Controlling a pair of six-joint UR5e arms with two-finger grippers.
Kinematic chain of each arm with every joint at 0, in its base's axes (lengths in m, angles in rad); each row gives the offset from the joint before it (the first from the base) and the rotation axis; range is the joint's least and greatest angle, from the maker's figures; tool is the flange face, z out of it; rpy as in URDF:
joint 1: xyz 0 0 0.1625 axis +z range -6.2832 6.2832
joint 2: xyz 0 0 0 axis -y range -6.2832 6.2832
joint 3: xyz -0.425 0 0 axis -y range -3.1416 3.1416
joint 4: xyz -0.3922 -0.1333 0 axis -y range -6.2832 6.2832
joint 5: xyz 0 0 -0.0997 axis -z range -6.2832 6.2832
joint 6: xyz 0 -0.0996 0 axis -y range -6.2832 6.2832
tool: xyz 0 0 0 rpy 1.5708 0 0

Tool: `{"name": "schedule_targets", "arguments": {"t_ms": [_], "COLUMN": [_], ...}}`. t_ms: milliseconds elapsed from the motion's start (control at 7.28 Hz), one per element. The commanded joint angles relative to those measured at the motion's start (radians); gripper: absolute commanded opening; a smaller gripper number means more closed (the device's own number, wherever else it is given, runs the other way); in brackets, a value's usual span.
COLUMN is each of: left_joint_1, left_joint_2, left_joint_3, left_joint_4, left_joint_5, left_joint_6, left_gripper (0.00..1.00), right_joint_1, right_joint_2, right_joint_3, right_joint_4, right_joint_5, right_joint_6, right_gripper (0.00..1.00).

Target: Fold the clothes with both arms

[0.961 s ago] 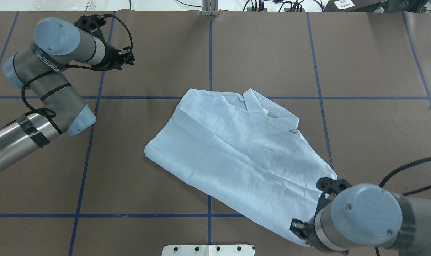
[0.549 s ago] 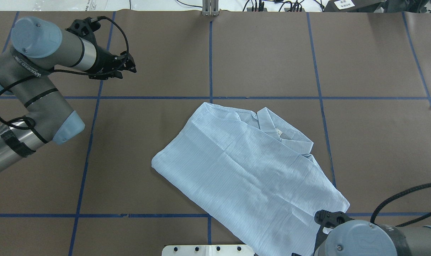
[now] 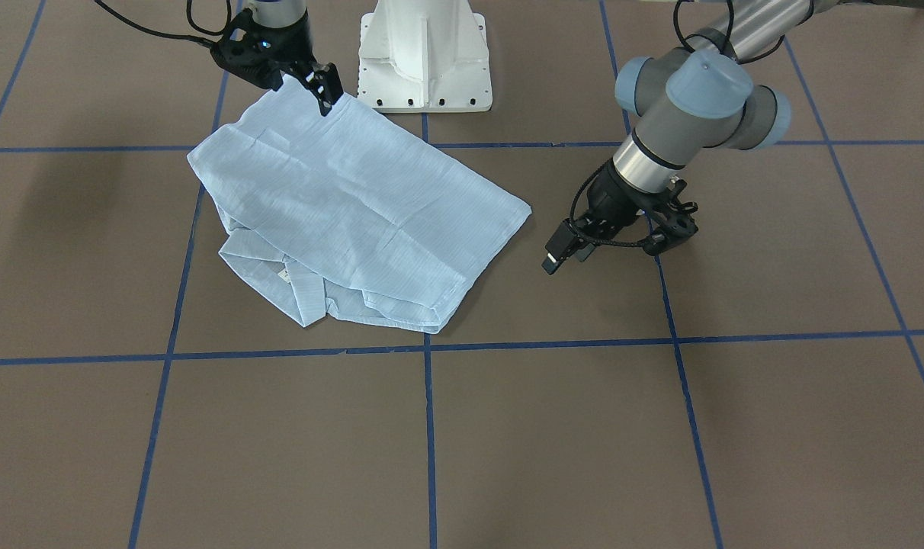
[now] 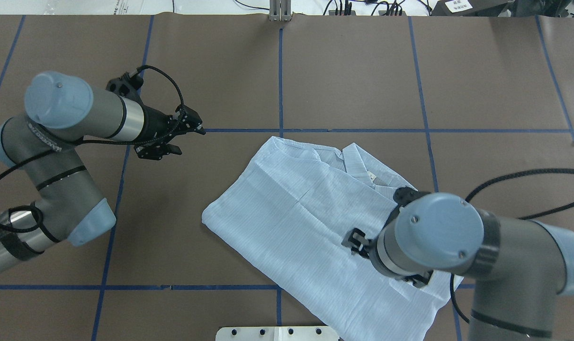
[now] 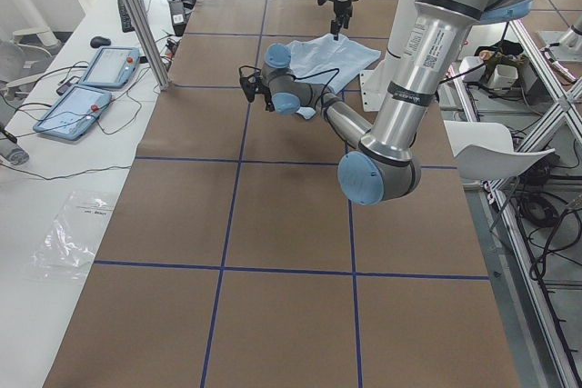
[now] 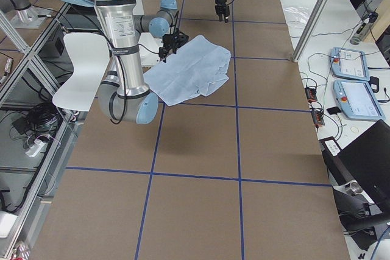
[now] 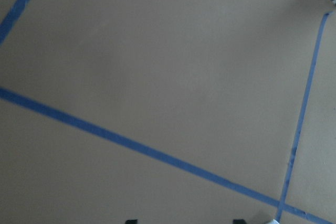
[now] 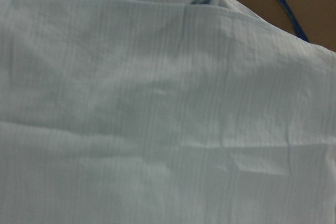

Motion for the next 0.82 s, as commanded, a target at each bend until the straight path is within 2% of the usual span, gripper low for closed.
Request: {"name": "schedule_targets", "arguments": {"t_ms": [0, 137, 275, 412, 687], "left_joint_1": [0.130, 0.160, 0.182, 0.220, 0.302], "left_joint_2": [0.029, 0.025, 0.026, 0.026, 0.018], "left_joint_3": [-0.021, -0.027, -0.091, -0.134, -0.109], "left_joint_4": [0.005, 0.048, 0.123, 0.195, 0.206], "left_joint_5": [0.114, 0.116, 0.125, 0.142, 0.193], "left_joint_6": [-0.145, -0.182, -0.190, -0.199, -0.221], "left_gripper": [0.81, 0.81, 0.81, 0.81, 0.81], "right_joint_1": [0.145, 0.160, 0.169, 0.201, 0.223], "right_joint_2": [0.054, 0.057, 0.061, 0.063, 0.060], "right_joint_3": [-0.175, -0.279, -0.322, -0.326, -0.337], "right_joint_4": [0.244, 0.321, 0.395, 0.412, 0.412], "right_joint_5": [-0.025, -0.024, -0.025, -0.030, -0.028], "right_joint_6": [-0.052, -0.063, -0.066, -0.060, -0.064], "right_gripper": [1.00, 1.00, 1.00, 1.00, 1.00]}}
